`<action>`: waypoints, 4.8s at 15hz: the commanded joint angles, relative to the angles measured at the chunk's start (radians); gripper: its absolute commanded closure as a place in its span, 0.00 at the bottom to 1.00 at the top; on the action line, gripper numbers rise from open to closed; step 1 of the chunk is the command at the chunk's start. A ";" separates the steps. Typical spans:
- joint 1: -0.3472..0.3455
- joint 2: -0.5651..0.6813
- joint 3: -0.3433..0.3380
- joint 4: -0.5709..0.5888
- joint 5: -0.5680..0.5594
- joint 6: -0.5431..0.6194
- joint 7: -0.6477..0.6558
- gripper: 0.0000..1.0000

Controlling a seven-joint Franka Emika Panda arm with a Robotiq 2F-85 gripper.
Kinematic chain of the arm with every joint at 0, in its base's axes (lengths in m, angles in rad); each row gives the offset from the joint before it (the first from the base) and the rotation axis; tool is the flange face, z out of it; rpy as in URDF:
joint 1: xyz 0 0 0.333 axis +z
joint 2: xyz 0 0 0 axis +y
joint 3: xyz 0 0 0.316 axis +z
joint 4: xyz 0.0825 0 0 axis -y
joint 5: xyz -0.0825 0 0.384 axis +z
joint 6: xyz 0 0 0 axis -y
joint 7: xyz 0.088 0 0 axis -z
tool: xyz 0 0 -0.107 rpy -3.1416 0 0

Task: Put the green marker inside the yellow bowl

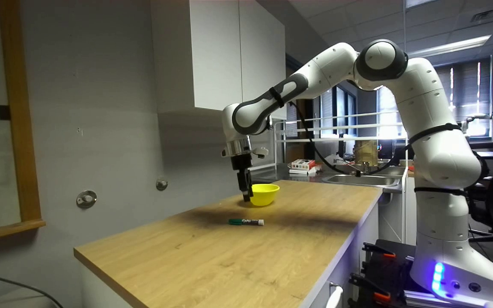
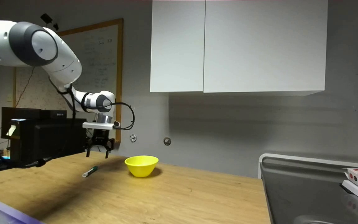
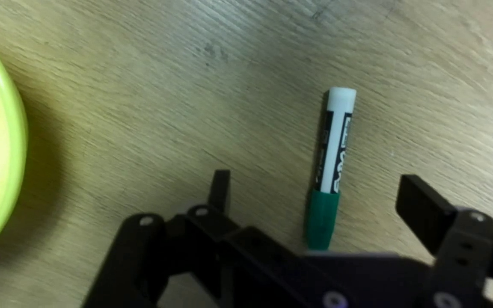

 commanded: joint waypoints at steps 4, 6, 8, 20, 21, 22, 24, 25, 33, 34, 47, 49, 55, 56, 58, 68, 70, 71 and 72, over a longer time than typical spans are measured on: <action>0.033 0.044 0.031 0.025 -0.022 0.046 0.039 0.00; 0.050 0.060 0.032 0.027 -0.038 0.066 0.069 0.00; 0.064 0.076 0.023 0.021 -0.068 0.090 0.118 0.00; 0.076 0.163 0.006 0.017 -0.132 0.115 0.231 0.32; 0.076 0.160 0.005 0.020 -0.134 0.115 0.233 0.40; 0.076 0.157 0.005 0.021 -0.137 0.114 0.236 0.49; 0.077 0.147 0.006 0.021 -0.141 0.111 0.238 0.63; 0.077 0.139 0.006 0.018 -0.143 0.110 0.241 0.72; 0.122 0.015 -0.005 0.036 -0.297 -0.008 0.343 0.88; 0.125 -0.003 -0.003 0.050 -0.323 -0.033 0.355 0.88; 0.032 0.058 -0.077 0.381 -0.423 -0.074 0.447 0.88; 0.026 0.098 -0.099 0.397 -0.423 -0.059 0.490 0.88; 0.019 0.204 -0.157 0.411 -0.407 0.006 0.604 0.88; 0.017 0.216 -0.166 0.408 -0.407 0.017 0.615 0.88; 0.015 0.226 -0.180 0.394 -0.404 0.035 0.630 0.88; 0.000 0.215 -0.238 0.272 -0.408 0.168 0.719 0.88; -0.003 0.213 -0.241 0.239 -0.404 0.199 0.732 0.88; -0.002 0.211 -0.243 0.223 -0.404 0.212 0.740 0.88; -0.002 0.206 -0.245 0.208 -0.405 0.225 0.746 0.88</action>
